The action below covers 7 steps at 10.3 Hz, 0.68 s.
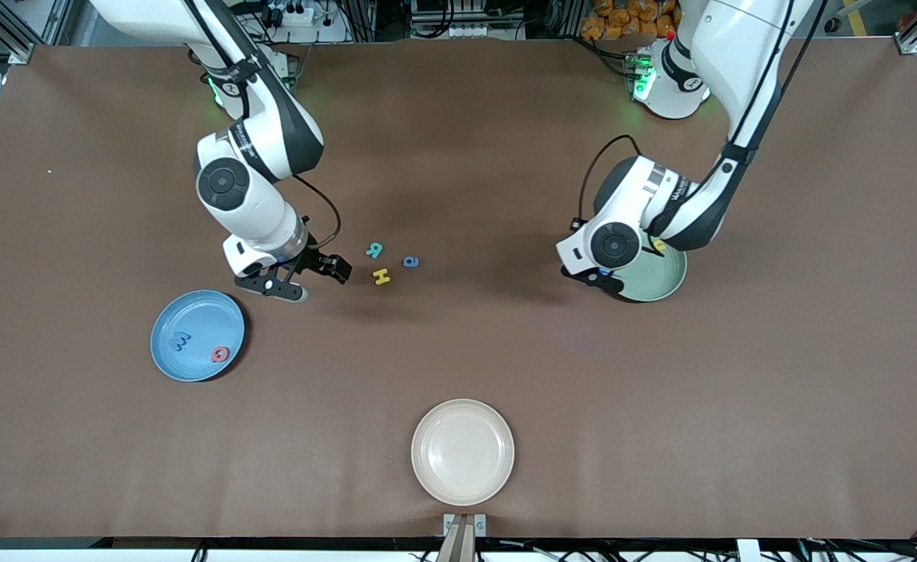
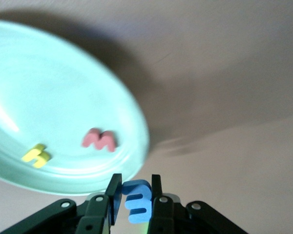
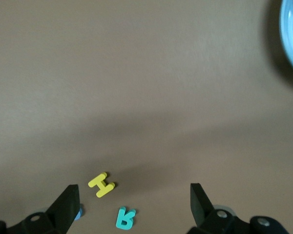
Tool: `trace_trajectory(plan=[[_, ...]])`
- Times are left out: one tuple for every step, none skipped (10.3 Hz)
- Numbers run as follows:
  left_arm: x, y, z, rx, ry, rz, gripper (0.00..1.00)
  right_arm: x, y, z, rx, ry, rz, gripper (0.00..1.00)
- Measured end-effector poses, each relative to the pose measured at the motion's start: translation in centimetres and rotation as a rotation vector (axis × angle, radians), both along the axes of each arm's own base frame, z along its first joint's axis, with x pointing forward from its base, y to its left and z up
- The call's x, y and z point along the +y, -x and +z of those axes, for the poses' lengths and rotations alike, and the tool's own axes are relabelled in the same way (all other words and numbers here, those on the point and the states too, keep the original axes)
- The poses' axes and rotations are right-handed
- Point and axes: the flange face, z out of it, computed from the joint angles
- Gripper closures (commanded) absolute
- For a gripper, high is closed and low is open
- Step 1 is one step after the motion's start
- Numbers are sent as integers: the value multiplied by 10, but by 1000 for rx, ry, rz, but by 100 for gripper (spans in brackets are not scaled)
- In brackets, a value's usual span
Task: Sort uppercase to blue plate, lowercase to green plate
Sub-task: 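Carry the m to the green plate while the right gripper reaches letters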
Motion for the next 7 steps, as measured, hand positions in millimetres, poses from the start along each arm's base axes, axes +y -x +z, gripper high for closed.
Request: trace_trajectory(plan=[[13,-1,1,20,-8,-32,88,5,5,-8,18,6,-51,0],[28,-6,2,32,-10,-67,88,10,10,-16,37,13,-108,0],[45,-12,2,42,-8,-92,88,18,15,-24,49,17,-164,0],[61,-17,0,51,-5,-100,88,27,19,-32,54,16,-217,0],[70,-18,-2,59,0,-100,88,38,24,-43,59,17,-256,0],[72,-18,-5,56,5,-98,88,47,31,-54,65,19,-271,0],[71,-19,-8,43,14,-100,88,50,37,-66,63,15,-276,0]])
